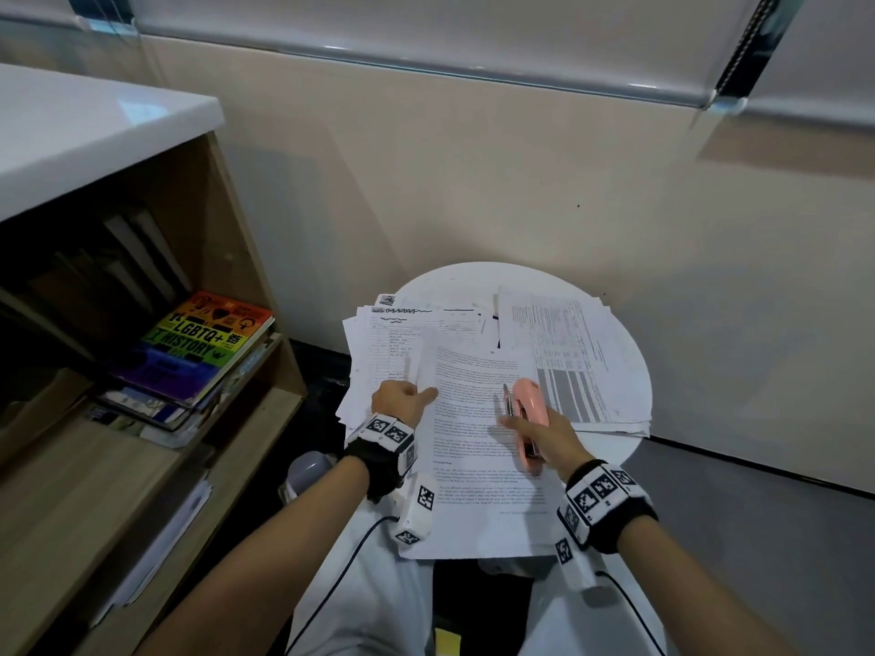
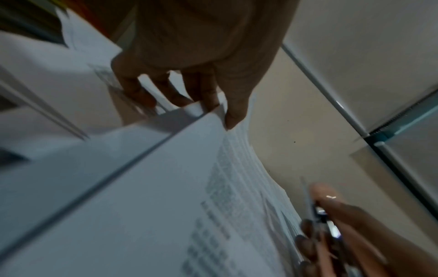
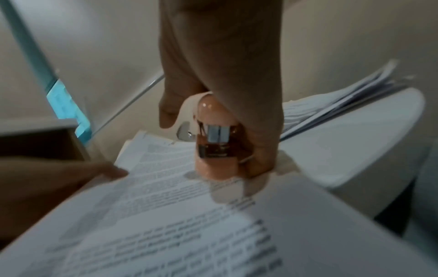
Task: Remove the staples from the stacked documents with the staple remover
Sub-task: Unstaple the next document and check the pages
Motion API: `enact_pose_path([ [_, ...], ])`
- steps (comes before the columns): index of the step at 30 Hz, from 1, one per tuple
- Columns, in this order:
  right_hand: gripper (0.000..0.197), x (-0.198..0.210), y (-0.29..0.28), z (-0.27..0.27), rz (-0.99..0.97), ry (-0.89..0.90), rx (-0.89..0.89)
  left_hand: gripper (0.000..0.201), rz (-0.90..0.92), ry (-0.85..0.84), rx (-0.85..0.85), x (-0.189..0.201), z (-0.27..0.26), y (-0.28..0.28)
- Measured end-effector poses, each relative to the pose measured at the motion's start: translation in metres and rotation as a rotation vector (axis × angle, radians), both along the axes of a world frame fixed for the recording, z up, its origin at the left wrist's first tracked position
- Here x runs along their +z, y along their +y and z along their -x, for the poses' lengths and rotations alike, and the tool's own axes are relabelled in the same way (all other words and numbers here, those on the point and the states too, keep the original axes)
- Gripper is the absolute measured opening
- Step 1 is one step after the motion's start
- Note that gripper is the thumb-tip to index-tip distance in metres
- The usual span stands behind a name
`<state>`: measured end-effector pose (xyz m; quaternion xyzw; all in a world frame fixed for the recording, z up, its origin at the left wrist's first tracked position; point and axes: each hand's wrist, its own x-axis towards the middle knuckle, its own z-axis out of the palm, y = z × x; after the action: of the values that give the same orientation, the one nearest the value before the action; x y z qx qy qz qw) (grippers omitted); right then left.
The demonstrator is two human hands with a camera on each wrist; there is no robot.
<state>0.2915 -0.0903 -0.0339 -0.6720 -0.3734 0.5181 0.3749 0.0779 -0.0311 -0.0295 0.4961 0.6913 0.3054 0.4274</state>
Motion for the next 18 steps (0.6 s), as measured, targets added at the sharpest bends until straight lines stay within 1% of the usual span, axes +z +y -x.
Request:
enact_pose_path([
  [2,0.025,0.010,-0.003,-0.005,-0.035,0.098,-0.048,0.045,-0.115,-0.012,-0.018,0.004,0.005,-0.001],
  [4,0.027,0.019,-0.001,-0.016,-0.111,0.143,-0.120,0.034,-0.206,-0.076,-0.035,0.012,0.014,-0.001],
  [5,0.034,0.023,0.001,-0.023,-0.146,0.133,-0.144,0.028,-0.236,-0.131,-0.051,0.017,0.019,0.000],
  [7,0.061,0.030,0.005,-0.037,-0.174,0.134,-0.169,0.018,-0.284,-0.229,-0.094,0.030,0.029,0.002],
  [8,0.074,0.035,0.007,-0.042,-0.164,0.144,-0.149,0.015,-0.303,-0.262,-0.114,0.038,0.033,0.001],
  [9,0.077,0.041,0.008,-0.045,-0.163,0.161,-0.104,0.012,-0.315,-0.288,-0.129,0.045,0.034,0.002],
  [11,0.057,0.054,0.008,-0.045,-0.165,0.197,0.004,0.009,-0.330,-0.335,-0.145,0.057,0.033,0.003],
  [12,0.050,0.060,0.008,-0.042,-0.171,0.203,0.063,0.008,-0.334,-0.349,-0.148,0.061,0.031,0.003],
  [13,0.046,0.067,0.007,-0.038,-0.186,0.187,0.119,0.008,-0.337,-0.348,-0.145,0.065,0.028,0.004],
  [16,0.029,0.091,0.004,-0.019,-0.278,0.069,0.250,0.014,-0.367,-0.356,-0.146,0.070,0.018,0.008],
  [17,0.024,0.096,0.005,-0.014,-0.304,0.027,0.263,0.018,-0.385,-0.372,-0.143,0.074,0.015,0.008],
  [18,0.023,0.101,0.006,-0.011,-0.322,-0.012,0.261,0.025,-0.400,-0.396,-0.133,0.079,0.012,0.008],
])
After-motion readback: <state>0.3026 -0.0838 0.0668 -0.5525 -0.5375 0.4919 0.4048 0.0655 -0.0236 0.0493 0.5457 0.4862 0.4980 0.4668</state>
